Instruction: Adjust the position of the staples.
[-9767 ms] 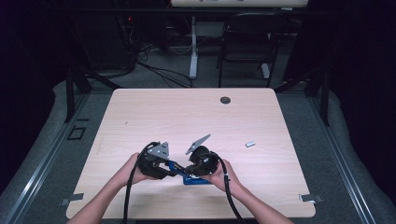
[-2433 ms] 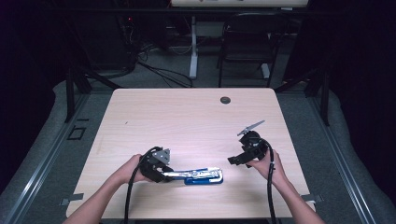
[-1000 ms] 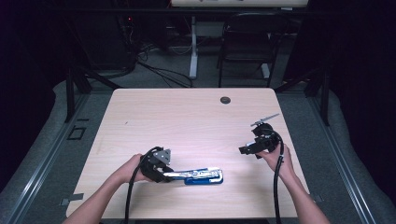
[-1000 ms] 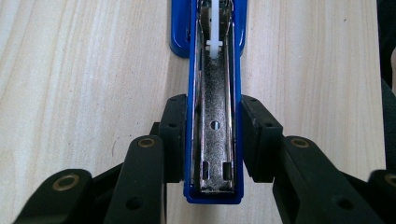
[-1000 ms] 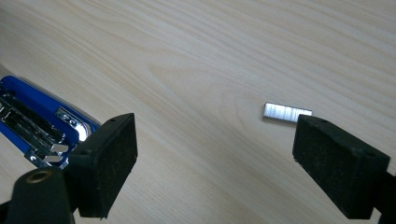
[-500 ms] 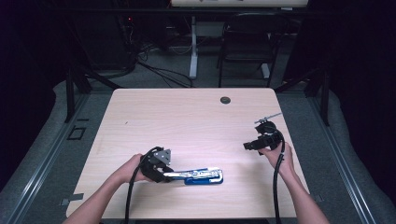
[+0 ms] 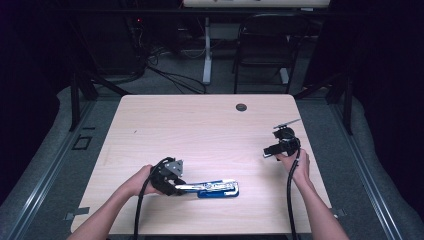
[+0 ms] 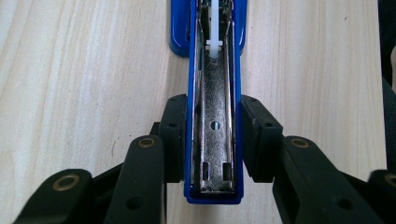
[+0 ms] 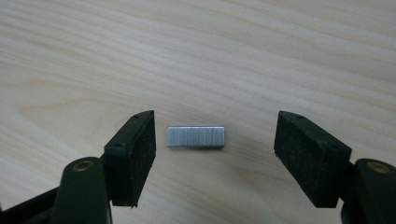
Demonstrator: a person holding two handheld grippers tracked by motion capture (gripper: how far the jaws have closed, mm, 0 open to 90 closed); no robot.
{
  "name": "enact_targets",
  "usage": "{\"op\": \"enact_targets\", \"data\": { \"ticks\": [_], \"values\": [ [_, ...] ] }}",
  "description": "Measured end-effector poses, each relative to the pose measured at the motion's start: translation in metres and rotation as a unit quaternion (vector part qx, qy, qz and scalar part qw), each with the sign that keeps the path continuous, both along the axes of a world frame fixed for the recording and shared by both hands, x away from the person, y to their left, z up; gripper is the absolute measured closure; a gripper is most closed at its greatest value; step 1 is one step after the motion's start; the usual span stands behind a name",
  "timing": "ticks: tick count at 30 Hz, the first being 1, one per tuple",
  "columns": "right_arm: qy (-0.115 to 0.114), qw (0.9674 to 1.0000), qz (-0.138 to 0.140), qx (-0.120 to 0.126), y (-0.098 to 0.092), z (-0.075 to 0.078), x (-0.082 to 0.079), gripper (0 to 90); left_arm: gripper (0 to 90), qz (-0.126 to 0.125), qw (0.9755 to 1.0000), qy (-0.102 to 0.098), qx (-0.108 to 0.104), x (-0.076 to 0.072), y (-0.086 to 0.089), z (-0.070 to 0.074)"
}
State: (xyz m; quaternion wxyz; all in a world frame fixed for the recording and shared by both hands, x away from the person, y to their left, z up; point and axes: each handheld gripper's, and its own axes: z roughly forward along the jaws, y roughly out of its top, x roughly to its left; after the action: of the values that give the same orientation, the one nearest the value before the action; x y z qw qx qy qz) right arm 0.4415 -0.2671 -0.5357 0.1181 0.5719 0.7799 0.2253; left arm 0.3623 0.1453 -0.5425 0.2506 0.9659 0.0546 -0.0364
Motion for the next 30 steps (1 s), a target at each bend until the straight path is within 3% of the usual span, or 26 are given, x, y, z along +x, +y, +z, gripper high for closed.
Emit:
{"op": "enact_targets", "data": {
  "ticks": [9, 10, 12, 17, 18, 30],
  "values": [
    [-0.01, 0.9991, 0.001, -0.041, 0.011, -0.01, 0.013, 33.1, 65.4, 0.0, 1.0, 0.002, 0.0, 0.0, 0.0, 0.0],
    [-0.009, 0.9991, 0.0, -0.042, 0.012, -0.011, 0.014, 33.2, 65.4, -0.005, 0.9999, 0.009, 0.001, 0.001, 0.0, 0.0],
    [-0.011, 0.9991, -0.002, -0.041, 0.016, -0.015, 0.015, 34.0, 65.4, -0.001, 1.0, 0.003, 0.001, 0.001, 0.0, -0.001],
    [0.001, 0.9984, 0.009, -0.056, 0.017, -0.015, 0.017, 36.7, 65.4, -0.001, 1.0, 0.003, 0.001, 0.001, 0.0, -0.001],
    [0.003, 0.9982, 0.01, -0.06, 0.016, -0.015, 0.017, 37.5, 65.4, -0.009, 0.9999, 0.015, 0.003, 0.002, 0.0, 0.0],
    [0.025, 0.9971, 0.022, -0.068, 0.019, -0.015, 0.015, 41.4, 65.4, -0.003, 1.0, 0.004, 0.005, 0.001, -0.001, -0.001]
  ]
}}
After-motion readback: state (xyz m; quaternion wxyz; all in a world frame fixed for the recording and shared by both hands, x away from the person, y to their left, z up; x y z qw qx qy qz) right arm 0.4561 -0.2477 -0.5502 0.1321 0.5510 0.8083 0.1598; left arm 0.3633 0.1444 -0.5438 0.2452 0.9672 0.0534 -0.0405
